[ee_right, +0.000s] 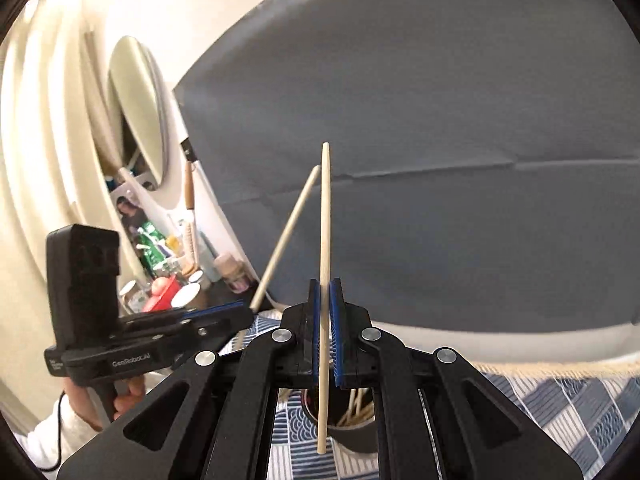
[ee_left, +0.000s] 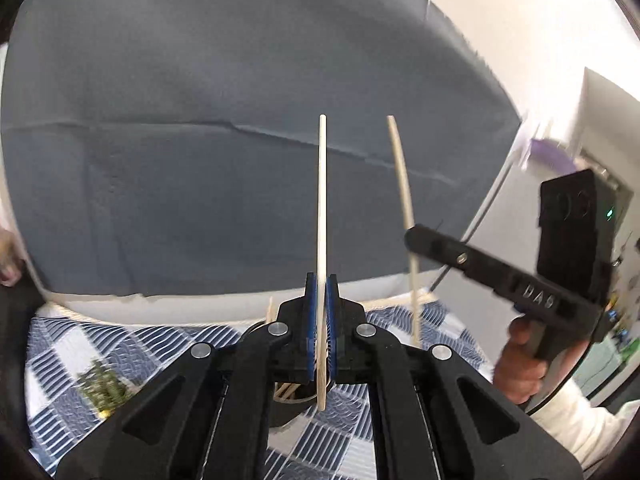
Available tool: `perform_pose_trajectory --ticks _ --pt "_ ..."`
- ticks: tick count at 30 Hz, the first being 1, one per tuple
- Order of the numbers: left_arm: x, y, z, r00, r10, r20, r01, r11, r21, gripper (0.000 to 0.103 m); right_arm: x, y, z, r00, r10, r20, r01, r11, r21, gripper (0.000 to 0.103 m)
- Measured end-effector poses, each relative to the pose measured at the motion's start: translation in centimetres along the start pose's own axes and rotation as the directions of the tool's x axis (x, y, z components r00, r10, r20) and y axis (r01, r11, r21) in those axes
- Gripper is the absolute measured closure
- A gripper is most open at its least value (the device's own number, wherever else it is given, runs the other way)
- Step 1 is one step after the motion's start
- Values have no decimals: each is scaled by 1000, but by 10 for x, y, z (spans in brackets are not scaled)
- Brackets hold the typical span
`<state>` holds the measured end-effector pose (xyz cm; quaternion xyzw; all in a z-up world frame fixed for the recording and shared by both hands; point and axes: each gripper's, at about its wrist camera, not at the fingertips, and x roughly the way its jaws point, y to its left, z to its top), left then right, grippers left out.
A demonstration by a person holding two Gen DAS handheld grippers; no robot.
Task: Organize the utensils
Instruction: 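Lift both held sticks with the left and right grippers over the black cup, then lower both sticks into the black cup and open both grippers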
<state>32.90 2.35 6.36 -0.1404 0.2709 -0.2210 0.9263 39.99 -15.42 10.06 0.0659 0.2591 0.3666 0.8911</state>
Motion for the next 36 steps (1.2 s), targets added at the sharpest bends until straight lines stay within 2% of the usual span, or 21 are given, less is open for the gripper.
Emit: perform_pose_trajectory --ticks 1,7,13,18,20,23,29,36 --pt "3 4 -1 1000 -24 7 24 1000 -11 98 6 1 -1 1000 18 2 -18 1000 -14 98" --pt "31 22 -11 999 -39 6 39 999 -17 98 40 -4 -7 998 59 -21 -59 998 -30 98" --pt "54 40 -22 998 -57 10 57 998 -34 98 65 -20 -19 997 65 -38 -66 998 -8 98" --pt "69 47 -37 997 -70 35 71 997 -24 98 82 -36 -38 997 34 -68 -34 999 3 98" --pt "77 48 -46 995 -95 41 96 995 -25 98 88 -43 -48 995 36 -88 -34 999 27 98" --pt "87 50 -59 996 -79 41 80 997 -22 98 97 -49 -63 992 40 -121 -34 998 51 98" --pt "91 51 -79 996 -82 29 83 995 -49 98 102 -44 -80 988 18 -155 -15 1000 21 98" --pt "83 46 -91 998 -62 3 62 998 -23 98 85 -34 -85 985 -20 -172 15 999 -33 97"
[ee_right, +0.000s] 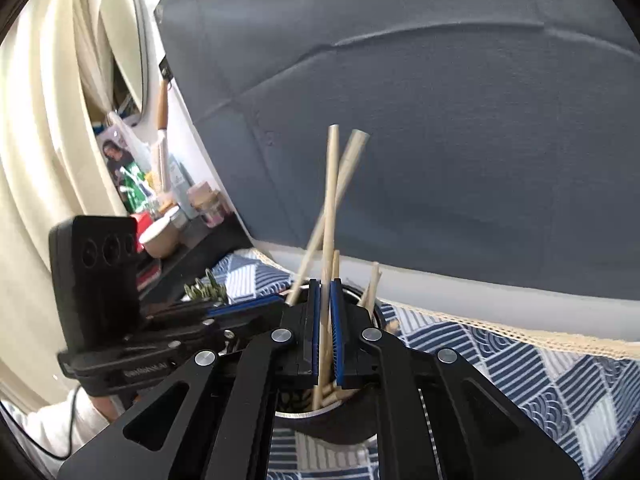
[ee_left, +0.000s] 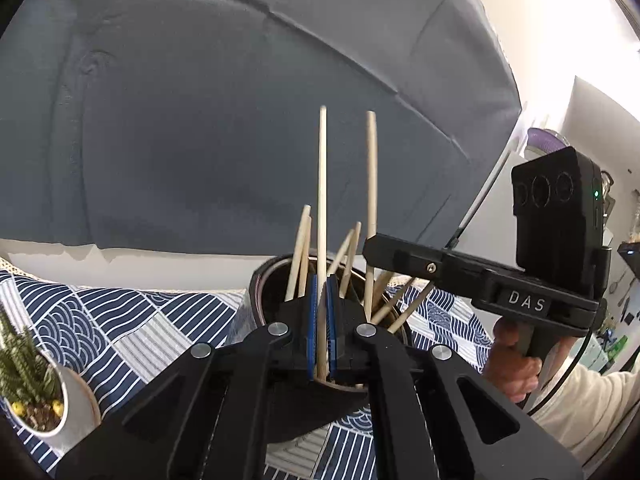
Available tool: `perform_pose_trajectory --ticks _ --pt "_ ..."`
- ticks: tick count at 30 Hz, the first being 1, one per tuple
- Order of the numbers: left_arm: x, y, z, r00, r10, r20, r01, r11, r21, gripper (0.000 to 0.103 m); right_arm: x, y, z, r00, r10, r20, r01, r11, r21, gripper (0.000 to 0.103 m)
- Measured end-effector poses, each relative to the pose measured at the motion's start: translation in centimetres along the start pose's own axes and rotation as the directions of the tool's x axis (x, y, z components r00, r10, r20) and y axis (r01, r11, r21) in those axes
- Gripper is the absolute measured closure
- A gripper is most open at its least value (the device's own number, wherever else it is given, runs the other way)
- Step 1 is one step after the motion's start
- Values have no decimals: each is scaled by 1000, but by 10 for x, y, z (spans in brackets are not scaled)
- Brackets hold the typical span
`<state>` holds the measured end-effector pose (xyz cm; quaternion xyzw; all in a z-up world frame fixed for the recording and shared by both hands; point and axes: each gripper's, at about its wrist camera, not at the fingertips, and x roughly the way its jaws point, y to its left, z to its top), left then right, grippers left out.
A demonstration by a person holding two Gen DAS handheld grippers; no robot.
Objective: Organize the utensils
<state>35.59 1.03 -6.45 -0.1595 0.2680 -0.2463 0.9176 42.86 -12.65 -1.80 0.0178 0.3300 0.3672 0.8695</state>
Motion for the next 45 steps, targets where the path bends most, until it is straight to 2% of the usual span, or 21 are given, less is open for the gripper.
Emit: perform_pose_trajectory --ticks 5,6,7,8,10,11,13,15,18,20,21,24,25,26,29,34,38,45 --pt "-14 -9 -9 999 43 -23 -41 997 59 98 -14 1 -6 999 -34 -16 34 999 -4 94" --pt "-17 -9 -10 999 44 -25 -43 997 59 94 -18 2 -7 999 -49 -17 49 999 -3 94" --pt "-21 -10 -12 998 53 -26 -51 997 60 84 -23 1 -7 998 -61 -13 61 998 -1 89" --pt "-24 -11 -13 997 68 -27 -66 996 66 81 -26 2 -7 998 -63 -9 63 998 -1 76" --pt "-32 -14 -15 995 96 -25 -94 992 80 75 -38 3 -8 996 -87 11 87 996 -5 59" --pt "-35 -15 -17 994 106 -26 -104 991 83 72 -42 3 -8 996 -92 13 92 996 -5 59" --pt "-43 -17 -19 990 139 -28 -136 986 94 52 -52 4 -9 995 -101 22 101 995 -5 56" --pt "-51 -20 -22 984 177 -25 -173 979 105 46 -63 8 -10 993 -117 34 117 993 -12 53" --pt "-62 -22 -25 977 211 -20 -207 973 105 35 -75 13 -14 989 -139 44 139 990 -3 30" --pt "-71 -26 -29 972 233 -26 -229 966 123 33 -82 19 -17 987 -151 46 151 988 -10 21" --pt "-73 -28 -31 970 242 -30 -236 963 131 28 -84 22 -19 987 -158 42 159 987 -14 18" --pt "-84 -36 -37 967 252 -44 -244 959 148 18 -91 29 -28 983 -178 35 179 984 -22 17" --pt "-89 -38 -39 967 252 -43 -243 959 148 9 -94 31 -32 982 -184 29 185 983 -15 16" --pt "-93 -41 -42 966 257 -38 -248 957 148 5 -96 32 -36 982 -187 22 187 982 -8 16" --pt "-106 -47 -51 965 258 -51 -249 959 139 6 -104 39 -50 979 -202 13 202 979 3 16" --pt "-120 -60 -70 954 291 -76 -279 950 141 6 -121 55 -77 976 -217 0 217 976 -14 15" --pt "-136 -76 -88 938 342 -63 -325 927 188 6 -132 71 -100 977 -213 -28 212 977 -34 14" --pt "-164 -99 -110 934 346 -91 -322 923 211 6 -160 101 -133 976 -217 -28 215 976 -44 13"
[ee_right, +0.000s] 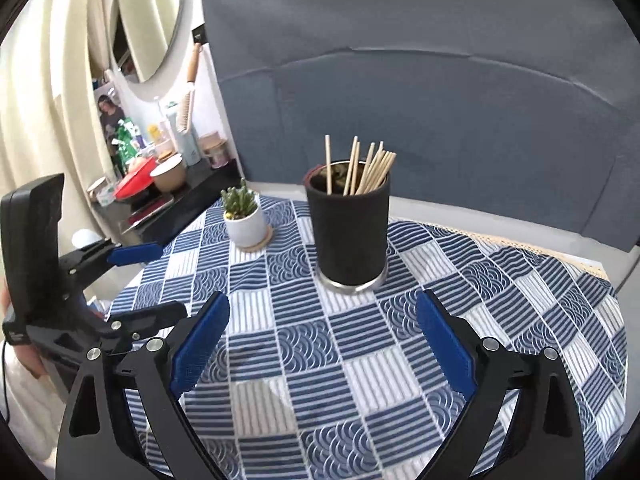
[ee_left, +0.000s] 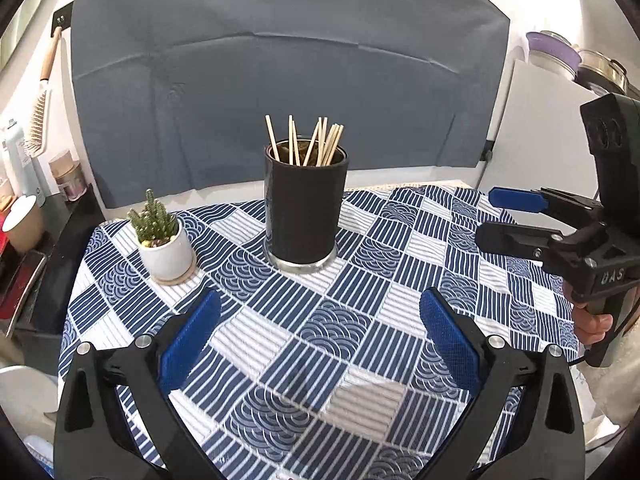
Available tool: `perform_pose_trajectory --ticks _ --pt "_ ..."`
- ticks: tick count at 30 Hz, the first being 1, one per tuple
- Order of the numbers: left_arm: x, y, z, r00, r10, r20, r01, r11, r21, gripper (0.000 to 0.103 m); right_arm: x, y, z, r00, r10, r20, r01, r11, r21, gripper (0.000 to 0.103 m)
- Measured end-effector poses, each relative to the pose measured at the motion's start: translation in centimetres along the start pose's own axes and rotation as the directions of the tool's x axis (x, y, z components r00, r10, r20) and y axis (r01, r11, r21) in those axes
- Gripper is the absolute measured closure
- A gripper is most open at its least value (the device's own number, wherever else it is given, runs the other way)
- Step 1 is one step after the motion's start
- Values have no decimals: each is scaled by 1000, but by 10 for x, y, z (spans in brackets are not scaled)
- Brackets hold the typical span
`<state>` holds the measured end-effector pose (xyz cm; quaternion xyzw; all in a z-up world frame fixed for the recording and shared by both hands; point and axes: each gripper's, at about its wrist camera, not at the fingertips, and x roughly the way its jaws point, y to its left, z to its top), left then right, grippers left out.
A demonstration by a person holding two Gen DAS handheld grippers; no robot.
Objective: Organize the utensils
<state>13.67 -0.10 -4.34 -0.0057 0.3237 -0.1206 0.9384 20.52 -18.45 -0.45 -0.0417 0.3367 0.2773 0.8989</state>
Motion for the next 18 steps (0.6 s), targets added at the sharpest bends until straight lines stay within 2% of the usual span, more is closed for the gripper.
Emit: perform_pose_trajectory --ticks 5,9,14,18 --pt "-30 -4 -4 999 25 29 -24 999 -34 6 -25 9 -17 1000 -6 3 6 999 41 10" --pt "-57 -10 -1 991 114 71 -113 993 -26 6 -42 13 -26 999 -27 -23 29 997 73 8" --pt "-87 -21 -1 980 167 109 -164 986 -36 6 -75 20 -33 998 -55 -2 55 996 75 8" --pt "-105 -25 -10 983 139 123 -126 986 -109 6 -103 26 -35 997 -76 27 74 995 70 8"
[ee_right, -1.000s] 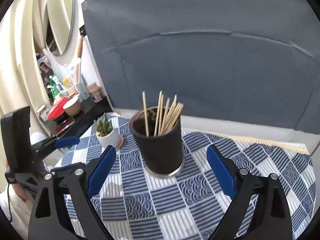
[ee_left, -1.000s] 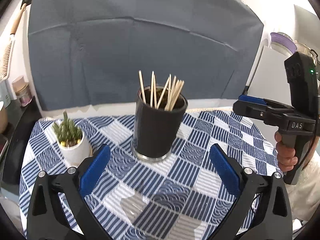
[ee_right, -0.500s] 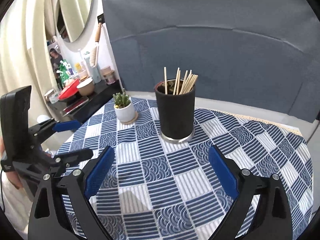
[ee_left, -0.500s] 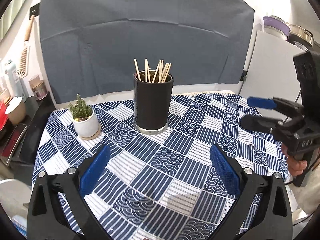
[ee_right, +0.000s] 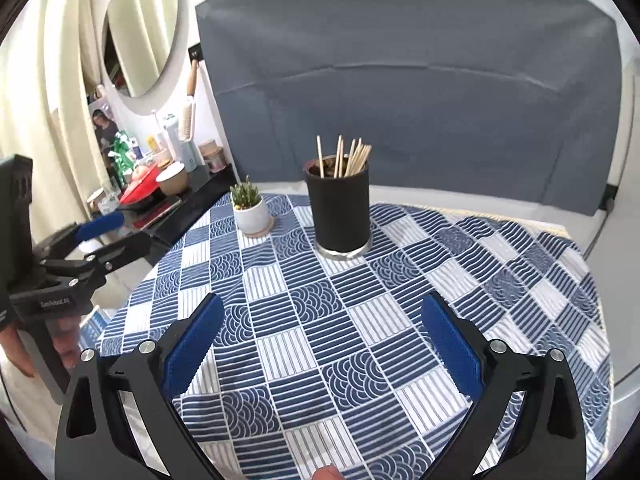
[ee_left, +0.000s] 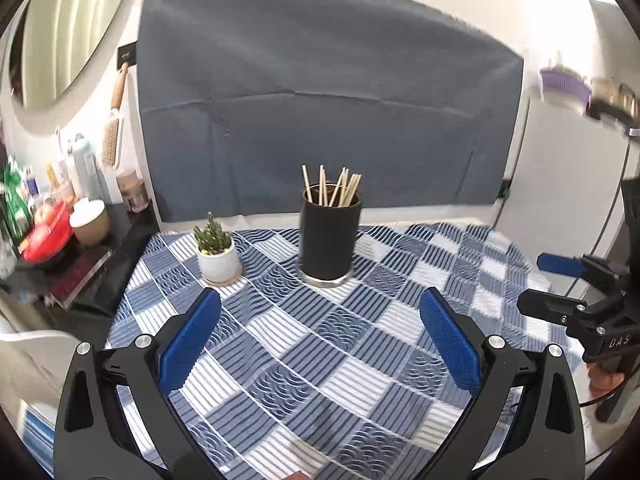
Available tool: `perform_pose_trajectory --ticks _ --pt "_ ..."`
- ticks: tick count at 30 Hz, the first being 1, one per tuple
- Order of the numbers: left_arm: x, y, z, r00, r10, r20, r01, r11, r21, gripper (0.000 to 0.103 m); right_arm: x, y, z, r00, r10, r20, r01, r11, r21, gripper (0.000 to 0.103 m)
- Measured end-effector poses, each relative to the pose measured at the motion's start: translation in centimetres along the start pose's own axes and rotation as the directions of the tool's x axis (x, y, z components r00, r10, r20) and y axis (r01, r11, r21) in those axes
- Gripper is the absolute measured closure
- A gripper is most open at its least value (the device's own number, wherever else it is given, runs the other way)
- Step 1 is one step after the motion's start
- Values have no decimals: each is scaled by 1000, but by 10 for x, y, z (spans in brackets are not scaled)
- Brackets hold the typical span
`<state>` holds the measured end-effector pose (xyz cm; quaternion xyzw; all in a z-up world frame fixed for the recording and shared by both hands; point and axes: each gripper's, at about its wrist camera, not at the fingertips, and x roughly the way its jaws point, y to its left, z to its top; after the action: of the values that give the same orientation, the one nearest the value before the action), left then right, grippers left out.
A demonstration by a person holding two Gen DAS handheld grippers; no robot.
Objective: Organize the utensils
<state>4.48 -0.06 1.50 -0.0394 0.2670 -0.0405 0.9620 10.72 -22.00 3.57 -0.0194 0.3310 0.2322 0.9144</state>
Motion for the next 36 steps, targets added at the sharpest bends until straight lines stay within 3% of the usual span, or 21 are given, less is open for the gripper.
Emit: perform_pose_trajectory --ticks 9,16,22,29,36 --pt "-26 -7 -9 1000 -3 -15 2 996 -88 6 -42 9 -22 999 -26 30 25 999 44 8" --pt "-41 -26 -22 996 89 4 -88 993 -84 6 -50 8 -35 996 -79 43 77 995 63 8" --pt "-36 -34 -28 998 17 -60 -23 993 -112 6 -48 7 -40 995 -88 38 84 993 82 8" --pt "-42 -39 -30 997 51 -55 -56 995 -88 6 -52 8 -41 993 -106 55 101 991 89 8" --pt "-42 -44 -31 997 25 -69 -30 997 -75 6 -57 7 -40 993 -96 70 91 993 75 8"
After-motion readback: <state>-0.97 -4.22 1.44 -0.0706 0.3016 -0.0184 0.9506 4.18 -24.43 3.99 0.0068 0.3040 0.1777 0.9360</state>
